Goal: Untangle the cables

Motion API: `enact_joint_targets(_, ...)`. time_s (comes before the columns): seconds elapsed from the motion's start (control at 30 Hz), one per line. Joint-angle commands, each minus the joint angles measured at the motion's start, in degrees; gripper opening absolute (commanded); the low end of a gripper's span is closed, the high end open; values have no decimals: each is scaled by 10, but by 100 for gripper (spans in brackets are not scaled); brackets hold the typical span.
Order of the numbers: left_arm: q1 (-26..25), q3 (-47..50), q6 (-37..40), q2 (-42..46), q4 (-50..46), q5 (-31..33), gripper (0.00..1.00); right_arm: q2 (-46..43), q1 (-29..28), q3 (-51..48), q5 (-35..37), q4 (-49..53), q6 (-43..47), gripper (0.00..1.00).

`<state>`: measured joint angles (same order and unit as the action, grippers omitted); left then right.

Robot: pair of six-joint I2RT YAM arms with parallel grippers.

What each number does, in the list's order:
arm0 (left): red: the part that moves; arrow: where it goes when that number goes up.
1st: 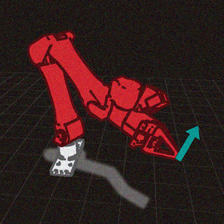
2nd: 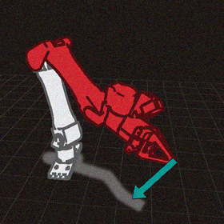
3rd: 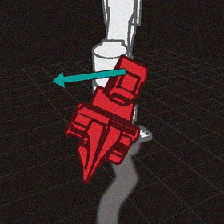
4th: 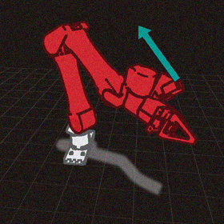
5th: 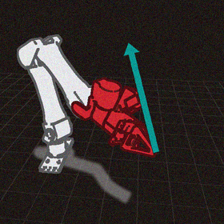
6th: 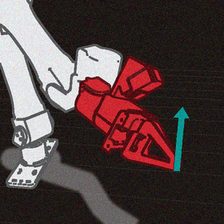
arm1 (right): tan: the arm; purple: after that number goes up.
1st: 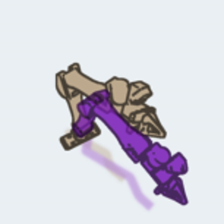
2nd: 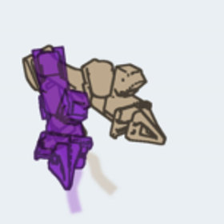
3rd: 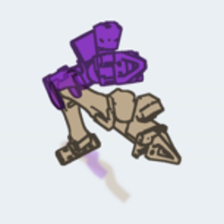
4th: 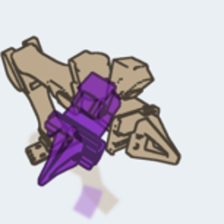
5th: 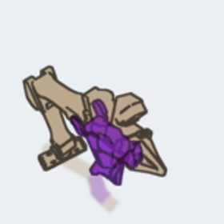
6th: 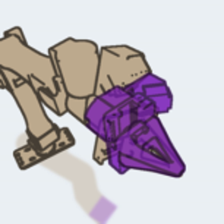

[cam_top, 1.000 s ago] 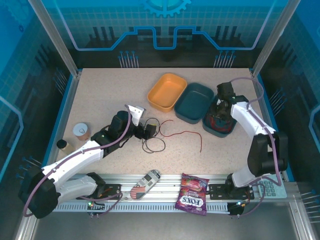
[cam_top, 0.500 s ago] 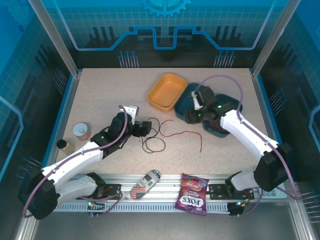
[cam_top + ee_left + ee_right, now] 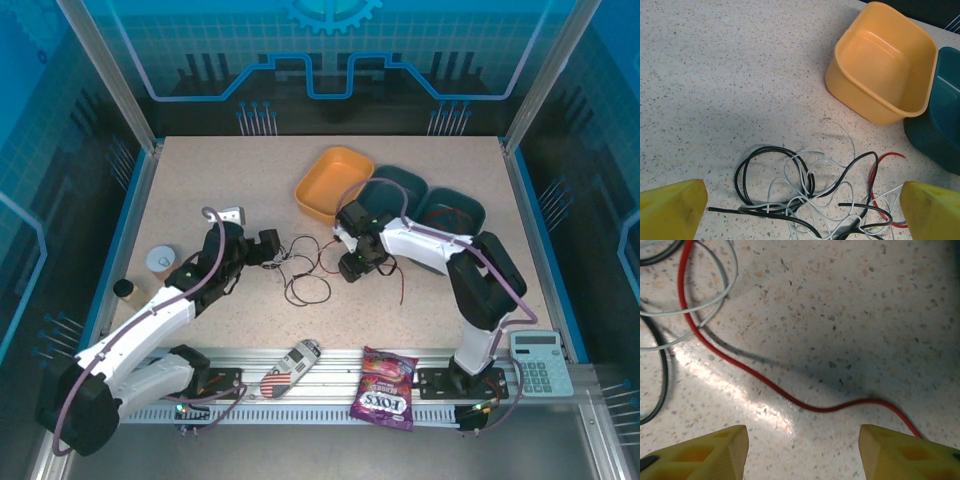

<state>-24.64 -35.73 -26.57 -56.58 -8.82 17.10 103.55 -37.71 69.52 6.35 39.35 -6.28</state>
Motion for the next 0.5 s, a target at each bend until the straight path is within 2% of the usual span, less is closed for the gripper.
enact_joint_targets(0.0, 12, 13, -14, 13, -14, -11, 99, 26, -8, 30, -7, 1, 33, 62)
enact_joint_targets(0.27, 24, 21, -16, 12, -2, -36, 99, 71, -9, 66, 0, 22, 52, 62)
enact_joint_targets(0.47, 28, 21, -17, 12, -5, -37, 99, 81, -16, 65, -25, 32, 54, 53)
